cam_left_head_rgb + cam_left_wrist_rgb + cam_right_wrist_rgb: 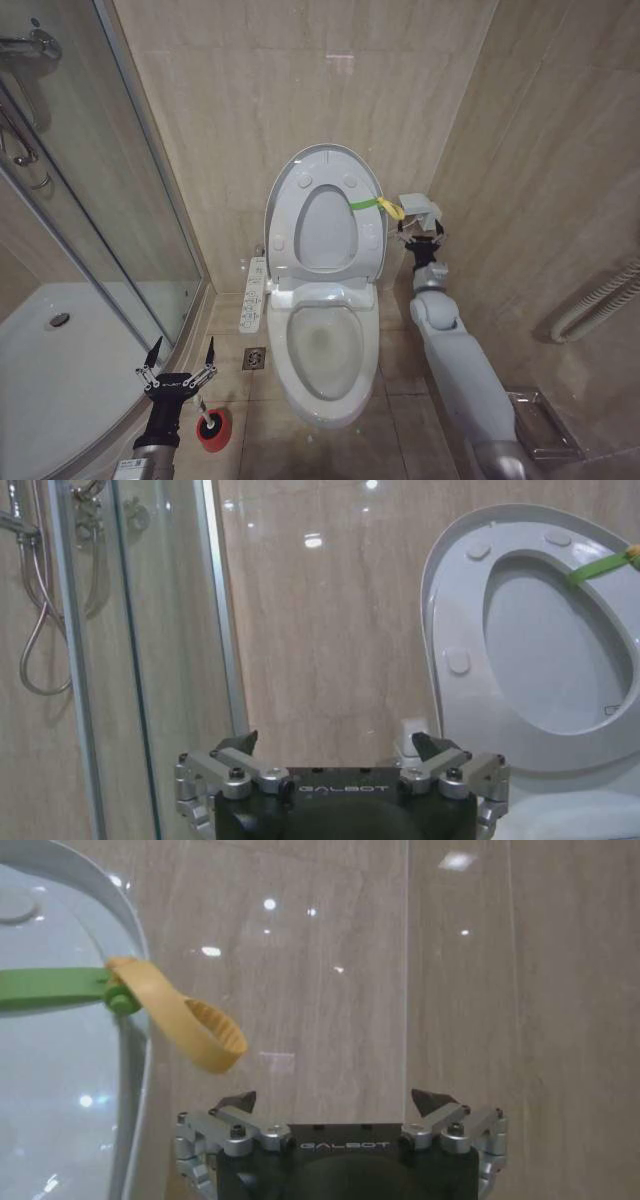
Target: Open the toilet lid, clean the toilet bowl with a toilet brush, close the toilet lid, and flush.
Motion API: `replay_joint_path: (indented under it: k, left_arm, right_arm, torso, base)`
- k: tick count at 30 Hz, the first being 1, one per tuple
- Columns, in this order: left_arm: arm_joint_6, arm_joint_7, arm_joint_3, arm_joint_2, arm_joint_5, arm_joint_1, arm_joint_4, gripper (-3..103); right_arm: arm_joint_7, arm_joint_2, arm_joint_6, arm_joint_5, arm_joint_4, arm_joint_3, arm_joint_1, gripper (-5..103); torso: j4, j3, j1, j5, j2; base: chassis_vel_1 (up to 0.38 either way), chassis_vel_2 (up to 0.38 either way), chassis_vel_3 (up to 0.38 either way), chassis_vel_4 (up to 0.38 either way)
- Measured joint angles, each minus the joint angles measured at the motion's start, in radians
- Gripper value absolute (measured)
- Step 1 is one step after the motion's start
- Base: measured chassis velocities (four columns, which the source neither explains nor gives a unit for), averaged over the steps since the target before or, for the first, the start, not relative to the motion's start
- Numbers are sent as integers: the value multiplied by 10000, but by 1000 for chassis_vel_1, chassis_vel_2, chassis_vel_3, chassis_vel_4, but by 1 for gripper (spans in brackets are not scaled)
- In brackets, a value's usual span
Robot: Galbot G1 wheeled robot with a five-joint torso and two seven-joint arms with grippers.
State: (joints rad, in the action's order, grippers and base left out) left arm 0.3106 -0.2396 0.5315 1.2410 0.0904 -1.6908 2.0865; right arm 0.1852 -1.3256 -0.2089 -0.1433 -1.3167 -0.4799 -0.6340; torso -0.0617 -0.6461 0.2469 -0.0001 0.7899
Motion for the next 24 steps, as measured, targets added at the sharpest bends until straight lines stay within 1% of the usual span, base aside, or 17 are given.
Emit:
replay_joint_path:
  k: [7,11,12,19,24]
  left_arm:
    - [0,0,0,0,0,0,0,100]
    - [0,0,0,0,0,0,0,100]
    - [0,0,0,0,0,0,0,100]
    - [0,0,0,0,0,0,0,100]
    - [0,0,0,0,0,0,0,100]
  right_arm:
    - [-81,-64,-72,22,622,23,645,100]
    - [-118,30,-84,8,802,25,859,100]
    - [-145,102,-84,-3,914,33,999,100]
    - [-173,169,-67,-113,1259,85,1449,100]
    - [-213,297,-47,-227,1383,139,1718,100]
  torso:
    - [-2,0,0,1,0]
    - [-2,0,0,1,0]
    - [-5,0,0,1,0]
    - [0,0,0,2,0]
    - [-3,0,0,2,0]
  base:
    - [0,0,0,0]
    - [0,0,0,0]
    - [0,0,0,0]
    - [0,0,0,0]
    - [0,0,0,0]
